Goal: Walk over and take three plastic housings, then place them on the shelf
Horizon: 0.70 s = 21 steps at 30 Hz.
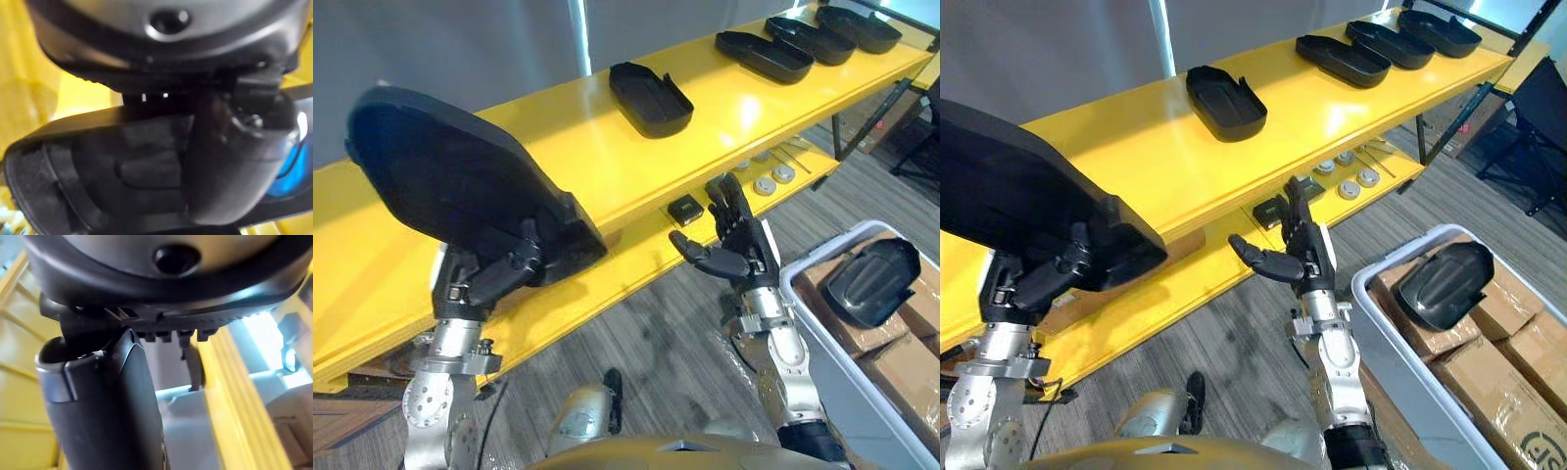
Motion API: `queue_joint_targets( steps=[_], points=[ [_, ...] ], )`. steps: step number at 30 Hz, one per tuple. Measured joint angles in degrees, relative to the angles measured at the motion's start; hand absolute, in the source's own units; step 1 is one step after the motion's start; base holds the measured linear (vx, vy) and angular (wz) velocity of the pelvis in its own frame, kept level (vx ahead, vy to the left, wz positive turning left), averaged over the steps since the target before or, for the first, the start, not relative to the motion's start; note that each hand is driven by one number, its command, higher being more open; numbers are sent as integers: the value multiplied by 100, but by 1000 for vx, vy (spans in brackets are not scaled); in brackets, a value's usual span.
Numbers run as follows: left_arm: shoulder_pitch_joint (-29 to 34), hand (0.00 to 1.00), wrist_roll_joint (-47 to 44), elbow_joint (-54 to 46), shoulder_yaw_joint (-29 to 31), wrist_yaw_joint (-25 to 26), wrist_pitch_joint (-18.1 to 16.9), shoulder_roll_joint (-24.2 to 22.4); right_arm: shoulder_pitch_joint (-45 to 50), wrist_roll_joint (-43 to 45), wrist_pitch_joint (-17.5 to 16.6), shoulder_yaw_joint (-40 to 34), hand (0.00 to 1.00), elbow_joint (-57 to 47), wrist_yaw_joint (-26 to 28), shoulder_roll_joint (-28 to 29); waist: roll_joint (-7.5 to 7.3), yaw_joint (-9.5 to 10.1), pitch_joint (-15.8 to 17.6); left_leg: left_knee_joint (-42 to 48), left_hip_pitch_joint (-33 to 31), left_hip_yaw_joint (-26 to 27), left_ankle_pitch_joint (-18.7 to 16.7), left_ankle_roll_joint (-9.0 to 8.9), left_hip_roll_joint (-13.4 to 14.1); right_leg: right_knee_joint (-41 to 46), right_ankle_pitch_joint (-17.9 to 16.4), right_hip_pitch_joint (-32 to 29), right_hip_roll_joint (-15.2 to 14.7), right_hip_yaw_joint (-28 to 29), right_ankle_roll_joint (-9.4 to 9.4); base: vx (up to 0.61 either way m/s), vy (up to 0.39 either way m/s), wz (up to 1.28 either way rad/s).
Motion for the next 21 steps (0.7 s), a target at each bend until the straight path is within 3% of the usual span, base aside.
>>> queue_joint_targets(
  steps=[2,3,4,5,7,8,9,10,11,12,13,15,18,21],
  points=[
    [-264,0,-6,15,-31,54,-7,185,-370,-10,-93,35,100,-97,-67,-197,68,-56,-3,9,109,-308,-104,-132,-15,-898,-162,-284,506,315,22,227,4,93],
    [-577,0,-9,117,-131,64,-50,347,-596,-73,-161,-6,100,-421,-227,-431,79,-182,-5,97,93,-722,-170,-236,-87,-1490,-92,-519,811,1009,141,174,-57,136],
    [-706,0,-9,194,-176,51,-60,399,-646,-190,-181,-88,100,-571,-296,-515,82,-226,-10,113,107,-908,-189,-276,-128,-1624,-47,-567,865,1262,216,285,-178,213],
    [-958,0,-55,405,-247,19,-60,491,-710,-371,-204,-382,100,-934,-339,-698,11,-325,-55,99,205,-1320,-181,-365,-258,-1938,114,-506,836,1474,481,321,-297,178],
    [-970,0,-159,474,-184,-4,-58,501,-835,-379,-314,-667,100,-1073,-331,-799,-145,-297,-154,159,258,-1603,-263,-519,-329,-2411,282,-270,756,1240,600,270,-321,145],
    [-968,0,-256,468,-92,-4,-57,509,-944,-368,-420,-899,100,-1089,-328,-886,-352,-297,-283,354,66,-1481,-435,-758,-330,-2849,794,-18,687,935,461,165,-324,114],
    [-983,0,-255,491,-54,-40,-58,392,-997,-339,-461,-1046,100,-1080,-322,-966,-324,-293,-318,475,-37,-1234,-580,-756,-162,-2990,670,109,686,652,647,167,-397,135],
    [-919,0,-291,489,-82,-76,-29,145,-1050,-293,-462,-1297,100,-1070,-328,-1126,-86,-283,-358,659,-258,-474,-681,-812,508,-3219,719,348,954,256,518,159,-416,127],
    [-905,0,-289,493,-159,-210,6,-42,-1034,-207,-442,-1526,100,-1052,-351,-1204,80,-315,-360,608,-270,262,-513,-859,964,-3414,699,591,1083,-94,483,133,-287,117],
    [-902,0,-283,492,-218,-281,30,-112,-1007,-207,-419,-1652,100,-1052,-375,-1198,139,-323,-365,466,-185,594,-280,-850,1112,-3484,680,708,1111,-232,451,156,-193,105],
    [-896,0,-265,487,-382,-399,76,-205,-893,-208,-406,-1856,100,-1053,-440,-1169,201,-314,-369,40,73,914,45,-960,1160,-3569,679,885,1081,-407,449,163,-115,67],
    [-805,0,-194,338,-528,-476,76,-166,-728,-211,-402,-1893,100,-1059,-415,-1067,206,-321,-374,-508,372,1061,290,-952,1042,-3671,680,1026,1042,-478,448,141,-68,33],
    [-799,0,-168,172,-638,-463,79,-165,-463,-210,-372,-1883,100,-1062,-202,-1009,201,-353,-372,-630,423,1070,340,-938,958,-3782,680,1072,999,-499,452,102,7,3],
    [-752,0,127,173,-596,-202,93,-178,-354,127,-206,-1882,100,-1061,-39,-821,123,-433,-318,115,118,751,223,-773,938,-3791,686,1116,969,-436,462,42,-3,-5]
  ],
)
